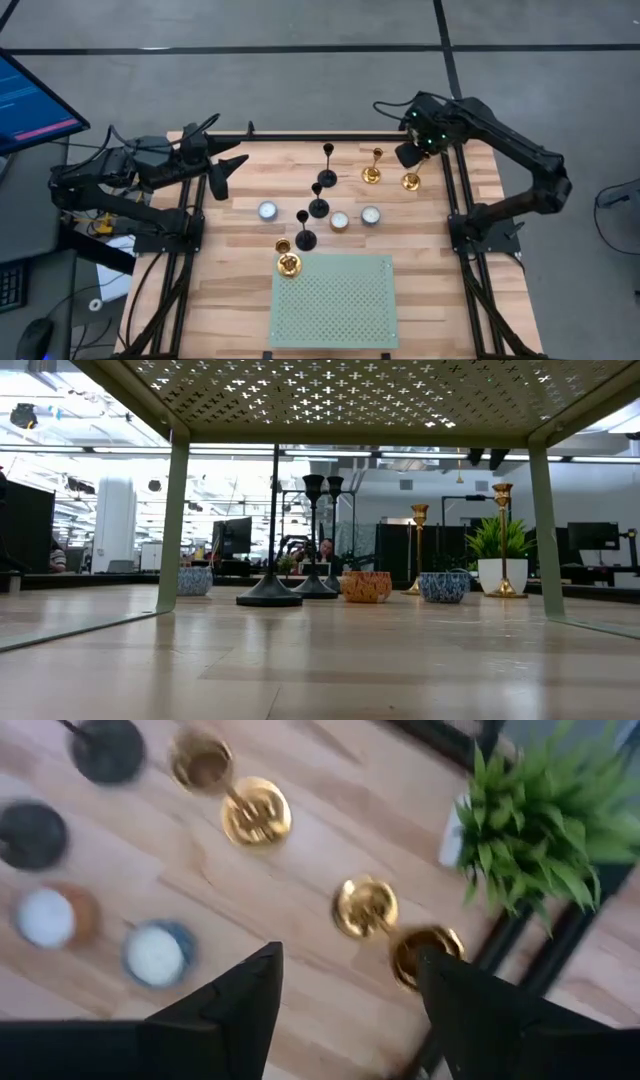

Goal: Pick & Place candle stick holders
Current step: Put the right gold candle holder on the shelf aligned with the other gold candle holder

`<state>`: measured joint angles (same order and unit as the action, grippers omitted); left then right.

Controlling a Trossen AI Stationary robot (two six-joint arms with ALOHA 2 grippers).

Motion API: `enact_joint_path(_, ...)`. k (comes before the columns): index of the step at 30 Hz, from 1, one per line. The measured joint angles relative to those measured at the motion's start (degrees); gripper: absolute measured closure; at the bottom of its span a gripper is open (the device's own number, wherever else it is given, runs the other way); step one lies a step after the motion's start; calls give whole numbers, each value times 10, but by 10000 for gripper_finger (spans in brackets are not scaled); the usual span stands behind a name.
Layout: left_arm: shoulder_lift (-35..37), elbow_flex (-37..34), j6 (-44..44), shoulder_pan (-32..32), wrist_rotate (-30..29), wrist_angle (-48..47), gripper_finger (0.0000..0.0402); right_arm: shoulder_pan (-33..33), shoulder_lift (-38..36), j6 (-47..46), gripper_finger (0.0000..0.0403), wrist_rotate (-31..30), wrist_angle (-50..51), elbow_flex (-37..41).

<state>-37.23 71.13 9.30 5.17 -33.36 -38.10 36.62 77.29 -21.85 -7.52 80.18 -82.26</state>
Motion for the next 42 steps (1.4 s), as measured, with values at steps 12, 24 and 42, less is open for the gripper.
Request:
enact_joint_path(12,0,0,0,0,0,0,188,3,8,14,194,-2,27,0)
enact_joint_path(24,0,0,0,0,0,0,188,3,8,16,209,-20,21,0)
enact_joint_path(42,0,0,0,0,0,0,188,3,8,24,219,-31,25,0)
